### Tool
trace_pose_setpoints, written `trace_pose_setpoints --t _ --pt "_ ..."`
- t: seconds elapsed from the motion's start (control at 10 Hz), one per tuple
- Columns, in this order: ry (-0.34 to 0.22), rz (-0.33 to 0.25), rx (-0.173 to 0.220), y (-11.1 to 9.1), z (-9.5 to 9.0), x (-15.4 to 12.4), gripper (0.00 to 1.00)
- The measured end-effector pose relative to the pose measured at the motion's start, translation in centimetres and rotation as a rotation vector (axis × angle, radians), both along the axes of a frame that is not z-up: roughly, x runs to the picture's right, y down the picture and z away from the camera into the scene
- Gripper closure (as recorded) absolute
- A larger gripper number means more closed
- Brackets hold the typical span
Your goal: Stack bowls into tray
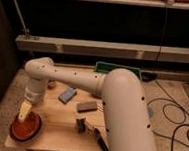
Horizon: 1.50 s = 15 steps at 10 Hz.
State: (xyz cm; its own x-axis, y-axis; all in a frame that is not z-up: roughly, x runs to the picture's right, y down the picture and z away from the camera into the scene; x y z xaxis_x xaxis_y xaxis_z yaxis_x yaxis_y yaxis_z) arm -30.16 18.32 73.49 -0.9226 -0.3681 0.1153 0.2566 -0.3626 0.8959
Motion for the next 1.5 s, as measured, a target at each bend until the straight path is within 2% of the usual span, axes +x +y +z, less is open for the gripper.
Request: trace_pose_setpoints --t 0.5,1.1,1.5 --pt "0.041 0.021 0.021 0.5 1.2 2.2 0.20" --pt "0.036 0.026 0.002 1.5 3.8 1.8 0.20" --pt "0.038 0.023 -0.021 2.9 5.9 1.7 0.20"
